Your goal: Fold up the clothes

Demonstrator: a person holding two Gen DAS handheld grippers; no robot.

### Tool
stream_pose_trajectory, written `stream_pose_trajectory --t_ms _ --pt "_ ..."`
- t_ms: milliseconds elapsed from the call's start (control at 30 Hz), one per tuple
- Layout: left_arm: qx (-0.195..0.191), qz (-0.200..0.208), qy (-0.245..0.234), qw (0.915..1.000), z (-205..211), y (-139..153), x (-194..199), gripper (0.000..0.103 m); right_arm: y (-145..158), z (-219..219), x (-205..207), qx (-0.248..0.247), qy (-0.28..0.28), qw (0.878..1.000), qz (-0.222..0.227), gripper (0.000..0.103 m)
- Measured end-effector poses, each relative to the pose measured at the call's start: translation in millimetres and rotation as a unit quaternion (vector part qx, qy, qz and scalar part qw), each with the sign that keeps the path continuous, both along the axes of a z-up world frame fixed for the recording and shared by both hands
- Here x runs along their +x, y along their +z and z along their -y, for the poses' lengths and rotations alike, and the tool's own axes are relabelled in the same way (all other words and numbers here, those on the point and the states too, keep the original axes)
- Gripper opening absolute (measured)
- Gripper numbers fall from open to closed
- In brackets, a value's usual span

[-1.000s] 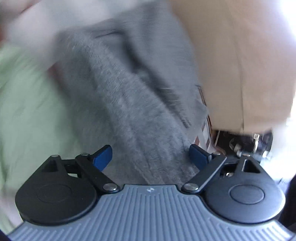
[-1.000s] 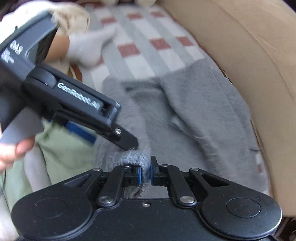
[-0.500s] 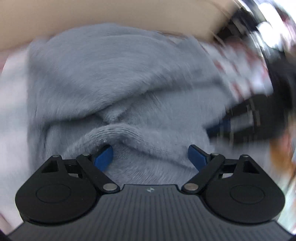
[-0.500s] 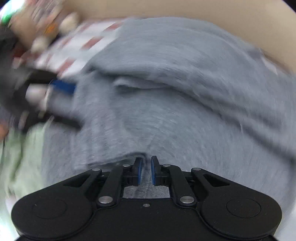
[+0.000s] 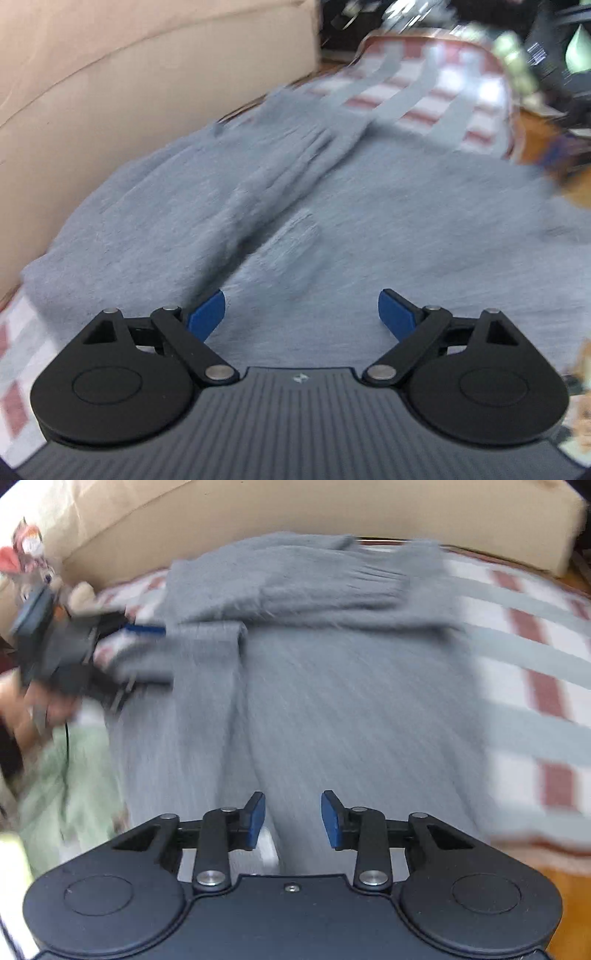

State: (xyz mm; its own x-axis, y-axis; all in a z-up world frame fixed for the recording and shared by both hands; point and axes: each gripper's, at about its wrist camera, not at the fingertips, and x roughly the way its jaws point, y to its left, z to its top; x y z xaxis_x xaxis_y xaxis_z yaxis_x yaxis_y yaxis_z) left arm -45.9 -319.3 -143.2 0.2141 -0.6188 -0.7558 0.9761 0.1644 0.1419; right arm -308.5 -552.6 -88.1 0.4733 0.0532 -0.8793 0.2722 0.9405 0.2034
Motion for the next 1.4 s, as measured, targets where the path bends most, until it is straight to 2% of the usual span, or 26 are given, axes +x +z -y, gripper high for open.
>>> stream_pose_trajectory --t_ms 67,200,300,333,400,433,500,567,633,700,733,767,800,833,867,900,967,1033,1100,1200,1300,1333,1367,1400 --pt "0.029 0.016 0.046 0.9984 4 -4 10 0.091 6 -8 -50 -0.041 -0.02 0.999 -0.01 0.043" --pt "0.025 -0.07 0.137 0.9878 -10 -9 33 0.091 -2 -26 -136 -0.064 -0.067 0.996 -0.015 0.046" --pt "0.015 -0.148 0.199 0.9687 -26 -15 46 0.09 -37 -43 -152 -0.076 -0.028 0.997 -0.02 0.048" --pt "0.012 -0.172 0.215 0.9612 -32 -18 47 0.089 -46 -48 -149 -0.09 -0.016 0.995 -0.042 0.048" --pt "0.012 -0.189 0.232 0.9542 -42 -15 45 0.089 -52 -62 -140 -0.108 0.027 0.993 -0.041 0.048" --pt "0.011 -0.189 0.235 0.9534 -46 -13 42 0.089 -50 -68 -137 -0.107 0.052 0.993 -0.022 0.048" --pt "0.011 -0.156 0.217 0.9637 -45 -5 30 0.088 -51 -80 -130 -0.116 0.085 0.99 0.0 0.048" --pt "0.018 -0.125 0.202 0.9712 -40 2 21 0.088 -64 -85 -120 -0.144 0.089 0.986 -0.007 0.049" --pt "0.023 -0.109 0.197 0.974 -38 5 17 0.088 -81 -90 -112 -0.165 0.094 0.982 -0.019 0.05" --pt "0.025 -0.1 0.196 0.9752 -37 7 15 0.088 -101 -105 -107 -0.226 0.118 0.967 -0.015 0.072" --pt "0.026 -0.097 0.196 0.9754 -37 7 14 0.088 -104 -112 -108 -0.273 0.13 0.953 0.009 0.078" --pt "0.028 -0.091 0.202 0.9747 -37 6 15 0.089 -105 -114 -109 -0.293 0.122 0.948 0.029 0.078" --pt "0.029 -0.081 0.212 0.9735 -37 7 16 0.09 -105 -117 -110 -0.311 0.113 0.943 0.049 0.049" --pt "0.031 -0.072 0.221 0.9721 -37 7 17 0.09 -98 -110 -108 -0.289 0.086 0.952 0.057 0.025" --pt "0.03 -0.061 0.228 0.9714 -38 9 19 0.089 -91 -102 -106 -0.266 0.06 0.96 0.066 0.009" --pt "0.024 -0.049 0.228 0.9722 -39 12 20 0.089 -84 -95 -103 -0.245 0.034 0.966 0.075 0.008" --pt "0.009 -0.026 0.223 0.9744 -43 21 23 0.088 -67 -80 -100 -0.25 -0.018 0.962 0.111 0.008" --pt "-0.009 -0.002 0.218 0.976 -48 29 27 0.089 -44 -60 -81 -0.261 -0.062 0.955 0.127 0.008" --pt "-0.025 0.019 0.218 0.9754 -55 33 34 0.089 -27 -48 -54 -0.278 -0.069 0.948 0.136 0.008" --pt "-0.028 0.026 0.264 0.9638 -62 23 53 0.089 -19 -36 -2 -0.328 -0.038 0.937 0.118 0.008" --pt "-0.039 -0.04 0.262 0.9635 -67 5 72 0.089 -30 -27 33 -0.342 -0.025 0.935 0.089 0.008" --pt "-0.037 -0.078 0.257 0.9625 -67 -1 79 0.089 -34 -21 40 -0.322 -0.04 0.942 0.081 0.008" --pt "-0.029 -0.129 0.256 0.9575 -65 -9 88 0.089 -38 -15 47 -0.303 -0.056 0.949 0.073 0.008" --pt "-0.023 -0.179 0.26 0.9485 -63 -16 97 0.089 -42 -8 53 -0.283 -0.072 0.954 0.065 0.008"
